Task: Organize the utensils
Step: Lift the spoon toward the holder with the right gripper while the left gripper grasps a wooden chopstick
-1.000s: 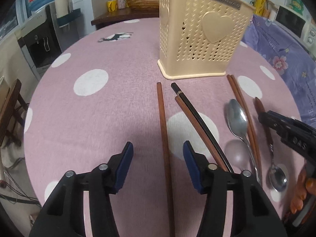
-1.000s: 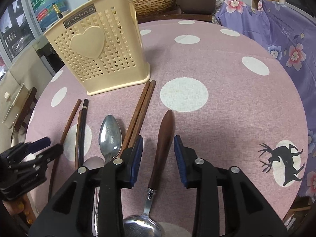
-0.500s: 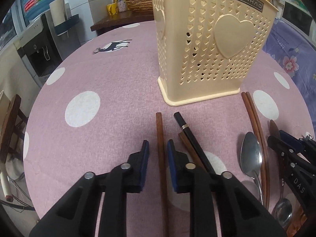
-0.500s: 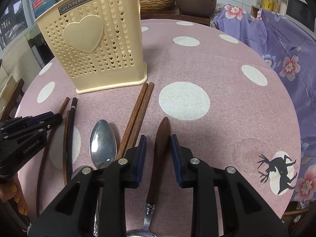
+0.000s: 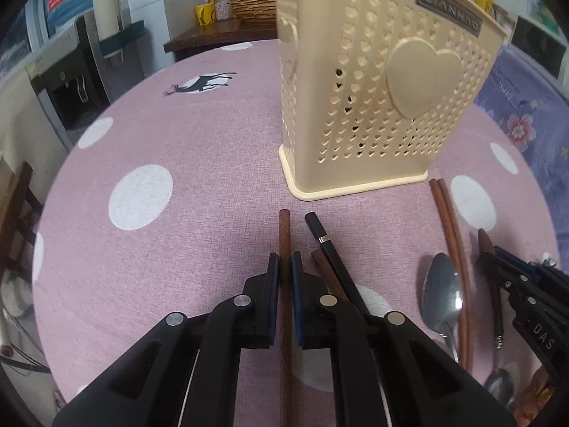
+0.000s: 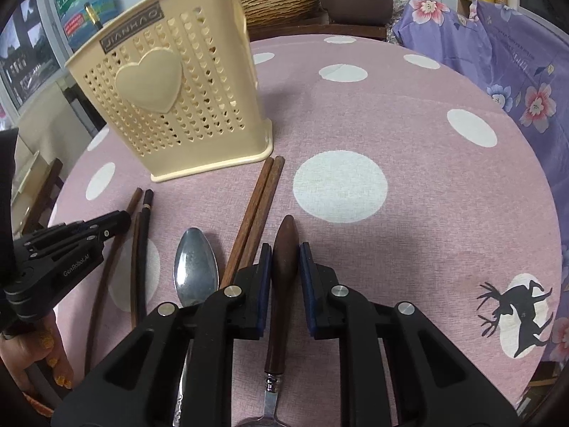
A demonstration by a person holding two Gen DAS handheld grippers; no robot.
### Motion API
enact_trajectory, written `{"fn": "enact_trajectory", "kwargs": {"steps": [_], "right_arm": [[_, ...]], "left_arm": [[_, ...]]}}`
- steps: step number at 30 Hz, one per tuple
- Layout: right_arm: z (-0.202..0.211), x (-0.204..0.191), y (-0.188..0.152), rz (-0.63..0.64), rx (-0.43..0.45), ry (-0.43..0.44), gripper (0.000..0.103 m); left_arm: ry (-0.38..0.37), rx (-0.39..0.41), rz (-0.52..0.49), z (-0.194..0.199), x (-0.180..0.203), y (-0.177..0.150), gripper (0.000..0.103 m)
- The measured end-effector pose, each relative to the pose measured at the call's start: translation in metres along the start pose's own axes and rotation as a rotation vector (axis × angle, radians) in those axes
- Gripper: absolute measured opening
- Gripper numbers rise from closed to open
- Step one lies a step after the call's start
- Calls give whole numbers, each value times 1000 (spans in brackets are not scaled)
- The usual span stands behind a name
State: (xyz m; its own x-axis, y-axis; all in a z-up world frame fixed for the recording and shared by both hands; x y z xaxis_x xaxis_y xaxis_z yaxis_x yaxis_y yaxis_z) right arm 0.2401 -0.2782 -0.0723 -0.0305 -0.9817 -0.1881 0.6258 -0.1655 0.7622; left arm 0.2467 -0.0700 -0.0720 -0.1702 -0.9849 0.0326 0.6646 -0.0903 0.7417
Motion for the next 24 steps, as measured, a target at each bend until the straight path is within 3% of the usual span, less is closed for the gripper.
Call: {"fn": "enact_trajectory", "kwargs": {"steps": [6,12,18,24], "right_arm": [[29,7,14,-34,68,55,17],[76,17,38,-48,171,118,16],[116,22,55,-26,258,131,16],[117,21,58,-17,270,127,16]], "left_arm": [[-56,79,71,35,-13,13,8],[-120,220,142,100,-36,37,8],[-93,352,143,140,-47,55,8],[-82,378,146,144,-46,59,8]]}}
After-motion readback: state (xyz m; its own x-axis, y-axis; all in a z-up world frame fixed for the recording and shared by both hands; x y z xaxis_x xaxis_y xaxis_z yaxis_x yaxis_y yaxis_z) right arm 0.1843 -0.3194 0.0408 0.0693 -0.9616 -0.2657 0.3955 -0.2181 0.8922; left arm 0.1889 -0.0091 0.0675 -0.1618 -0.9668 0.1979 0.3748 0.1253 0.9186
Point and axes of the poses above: each gripper's, at about its wrist camera, not at the fingertips, and z roughly against the way its jaws point, x to its right, y to its top, the point moved 1 cm from there along -z, roughly the way its jaws point, and after that the axes turned 14 degrees about x, right-handed, at the moved point
